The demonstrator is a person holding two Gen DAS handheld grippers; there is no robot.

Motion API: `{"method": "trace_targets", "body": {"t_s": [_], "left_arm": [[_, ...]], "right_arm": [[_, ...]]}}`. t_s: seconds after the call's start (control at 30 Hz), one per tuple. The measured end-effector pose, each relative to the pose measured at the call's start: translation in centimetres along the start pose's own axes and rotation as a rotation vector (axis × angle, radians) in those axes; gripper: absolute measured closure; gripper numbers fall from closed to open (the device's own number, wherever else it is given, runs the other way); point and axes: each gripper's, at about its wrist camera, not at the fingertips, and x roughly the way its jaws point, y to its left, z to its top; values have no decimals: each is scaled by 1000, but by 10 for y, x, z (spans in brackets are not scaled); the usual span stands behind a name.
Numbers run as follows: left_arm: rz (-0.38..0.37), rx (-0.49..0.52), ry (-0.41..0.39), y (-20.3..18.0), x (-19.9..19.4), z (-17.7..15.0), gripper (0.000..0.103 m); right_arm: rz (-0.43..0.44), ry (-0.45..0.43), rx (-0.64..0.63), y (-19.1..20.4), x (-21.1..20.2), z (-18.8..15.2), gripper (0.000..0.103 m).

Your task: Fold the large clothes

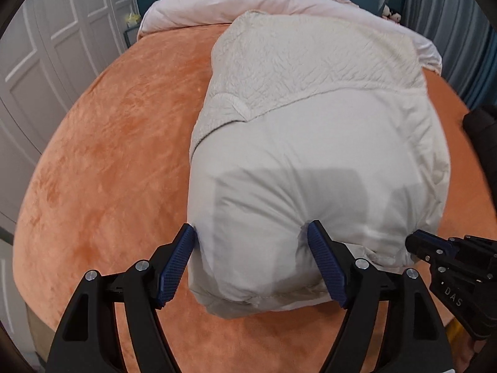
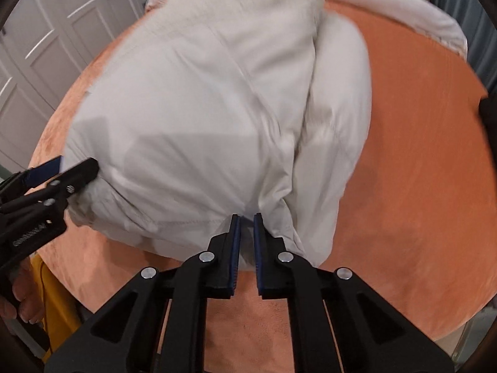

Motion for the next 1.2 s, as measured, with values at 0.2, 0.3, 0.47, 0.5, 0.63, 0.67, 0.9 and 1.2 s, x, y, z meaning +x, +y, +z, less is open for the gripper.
{"method": "trace_targets", "body": {"t_s": [0.2,0.3,0.47,0.5,0.63,0.67,0.9,1.2], "left_arm": [[21,-56,2,0,-16,-3,27],[66,-64,-31,-6,-34,-8,24],[66,-103,-54,-12,-49,-22,20],[62,-114,-51,-12,-49,-25,20],[86,-120,-53,-16,-51,-38,20],[87,-117,-52,-17,-52,-39,20],[82,-89,-96,-34,-68,-54,20],[91,-80,-125,-41,-81,-65,21]], "right_arm": [[21,-74,54,-8,-43,-13,94],[17,-132,103,-14,-71,-24,82],[-37,-197,86,-10,-92,-44,73],[-46,-205,78,-7,-92,-44,72],[-64,-217,55,6,-87,-49,65],[-67,-216,55,9,-86,-53,65],[-76,-240,44,30,-86,-66,57],[-93,-268,46,31,-98,-74,56]]}}
